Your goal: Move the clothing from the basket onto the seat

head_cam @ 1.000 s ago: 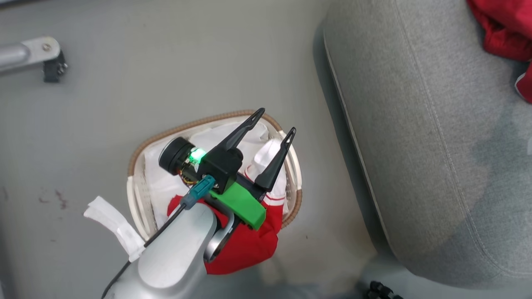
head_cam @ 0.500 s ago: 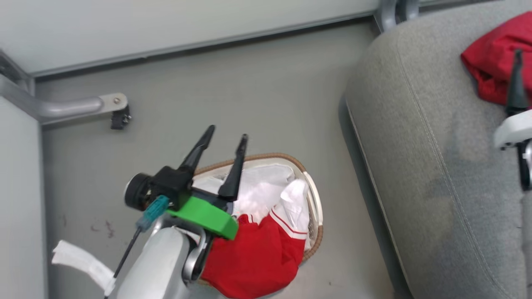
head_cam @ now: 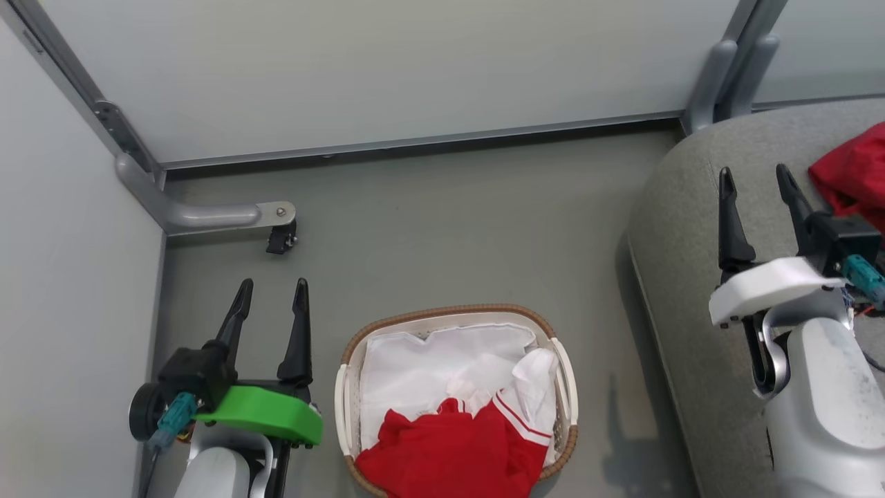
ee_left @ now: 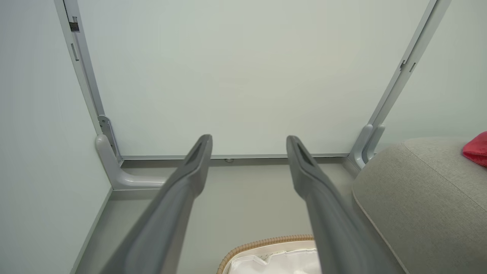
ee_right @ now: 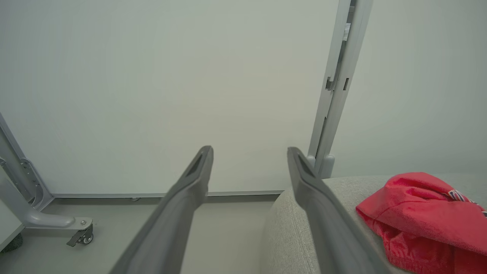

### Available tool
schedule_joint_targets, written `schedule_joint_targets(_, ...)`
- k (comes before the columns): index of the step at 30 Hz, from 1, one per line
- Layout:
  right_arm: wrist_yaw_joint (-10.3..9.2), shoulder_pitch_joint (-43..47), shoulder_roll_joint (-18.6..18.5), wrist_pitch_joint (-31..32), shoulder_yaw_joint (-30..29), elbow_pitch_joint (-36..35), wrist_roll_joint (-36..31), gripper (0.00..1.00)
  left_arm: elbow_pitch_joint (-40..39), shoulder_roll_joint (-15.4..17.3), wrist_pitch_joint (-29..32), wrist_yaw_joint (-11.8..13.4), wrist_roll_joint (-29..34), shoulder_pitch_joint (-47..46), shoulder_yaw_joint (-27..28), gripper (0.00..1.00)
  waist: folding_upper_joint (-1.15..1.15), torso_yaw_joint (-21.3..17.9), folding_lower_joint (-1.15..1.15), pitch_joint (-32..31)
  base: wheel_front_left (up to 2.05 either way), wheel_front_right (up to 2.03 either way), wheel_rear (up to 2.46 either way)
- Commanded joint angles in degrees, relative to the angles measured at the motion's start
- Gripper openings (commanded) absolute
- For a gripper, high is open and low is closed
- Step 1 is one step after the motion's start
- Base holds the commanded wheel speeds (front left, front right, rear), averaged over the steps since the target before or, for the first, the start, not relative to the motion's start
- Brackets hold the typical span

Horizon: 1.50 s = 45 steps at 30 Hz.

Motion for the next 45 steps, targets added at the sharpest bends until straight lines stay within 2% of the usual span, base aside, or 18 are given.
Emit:
schedule_joint_targets(1,-0.08,2.0,0.2,-0.1,-0.5,-0.9,1.2,1.00,-0.1,-0.1,0.0,-0.2,0.8,1.5,0.7,1.00,0.00,2.7,0.01,-2.4,0.00,0.00,0.00)
schedule_joint_targets(9,-0.08,11.0,1.0,-0.1,2.4,-4.9,7.2,1.00,-0.9,-0.3,0.0,-0.2,0.5,6.3,2.8,1.00,0.00,4.4,0.01,-3.7,0.00,0.00,0.00)
schedule_joint_targets(20,-0.08,18.7,1.0,-0.1,6.2,-4.8,11.2,1.00,1.1,-0.3,0.0,-0.2,-0.8,9.1,1.3,1.00,0.00,4.5,0.01,-6.5,0.00,0.00,0.00)
schedule_joint_targets(45,-0.08,19.8,1.1,-0.1,6.7,-4.8,12.1,1.00,2.2,-0.3,0.0,-0.2,-0.9,8.8,0.8,1.00,0.00,4.6,0.01,-7.1,0.00,0.00,0.00)
